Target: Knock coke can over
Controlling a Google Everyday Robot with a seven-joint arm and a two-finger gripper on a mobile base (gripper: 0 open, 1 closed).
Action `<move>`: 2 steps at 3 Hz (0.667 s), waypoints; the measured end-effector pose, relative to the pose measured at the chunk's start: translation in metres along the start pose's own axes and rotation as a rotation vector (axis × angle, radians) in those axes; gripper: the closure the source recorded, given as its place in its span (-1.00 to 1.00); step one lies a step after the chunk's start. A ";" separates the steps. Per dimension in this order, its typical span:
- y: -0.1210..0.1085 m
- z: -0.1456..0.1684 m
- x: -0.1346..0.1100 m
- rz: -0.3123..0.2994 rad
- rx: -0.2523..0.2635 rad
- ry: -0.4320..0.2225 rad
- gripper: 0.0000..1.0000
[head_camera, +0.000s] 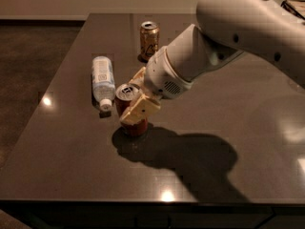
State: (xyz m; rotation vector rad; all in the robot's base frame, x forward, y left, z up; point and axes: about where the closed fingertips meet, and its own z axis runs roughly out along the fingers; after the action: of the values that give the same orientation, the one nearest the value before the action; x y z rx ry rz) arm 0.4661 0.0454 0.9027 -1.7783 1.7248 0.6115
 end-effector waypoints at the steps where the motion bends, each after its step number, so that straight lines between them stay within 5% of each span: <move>1: -0.004 -0.021 -0.004 0.005 0.028 0.093 0.77; 2: -0.014 -0.056 0.008 0.006 0.088 0.257 1.00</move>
Offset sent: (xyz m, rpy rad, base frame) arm 0.0214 -0.0924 0.0583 -0.4554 -0.1015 -0.1585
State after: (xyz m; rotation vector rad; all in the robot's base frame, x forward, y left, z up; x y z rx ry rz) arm 0.4763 0.0008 0.9391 -1.8551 1.8948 0.3136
